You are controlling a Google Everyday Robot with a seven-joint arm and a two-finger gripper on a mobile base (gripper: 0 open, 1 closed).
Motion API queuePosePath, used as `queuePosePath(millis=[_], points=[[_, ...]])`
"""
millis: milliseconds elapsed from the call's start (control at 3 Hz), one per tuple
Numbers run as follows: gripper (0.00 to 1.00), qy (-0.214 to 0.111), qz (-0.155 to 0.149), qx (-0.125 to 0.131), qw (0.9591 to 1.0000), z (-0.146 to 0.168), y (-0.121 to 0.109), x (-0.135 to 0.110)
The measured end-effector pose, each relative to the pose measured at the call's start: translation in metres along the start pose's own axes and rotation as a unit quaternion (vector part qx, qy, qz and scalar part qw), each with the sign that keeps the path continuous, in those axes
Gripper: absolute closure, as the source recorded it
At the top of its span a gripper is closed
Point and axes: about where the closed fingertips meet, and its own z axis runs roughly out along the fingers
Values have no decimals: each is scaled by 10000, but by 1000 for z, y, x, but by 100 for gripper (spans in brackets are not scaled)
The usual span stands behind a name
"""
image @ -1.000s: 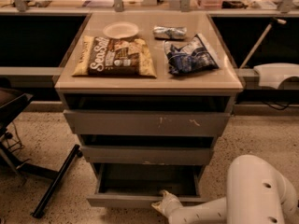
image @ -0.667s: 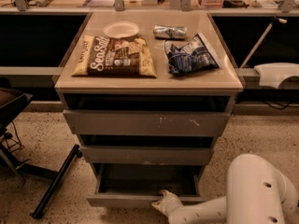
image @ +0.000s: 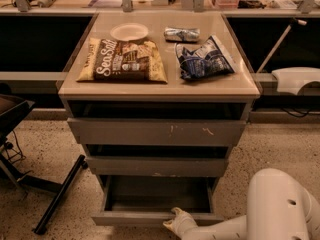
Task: Open bottom drawer
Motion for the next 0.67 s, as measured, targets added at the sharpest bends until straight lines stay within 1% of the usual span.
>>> queuePosePath(millis=[333,667], points=[[100,-9,23,28,10000,-10,12,10],[100,-9,24,28,10000,-14,11,8]])
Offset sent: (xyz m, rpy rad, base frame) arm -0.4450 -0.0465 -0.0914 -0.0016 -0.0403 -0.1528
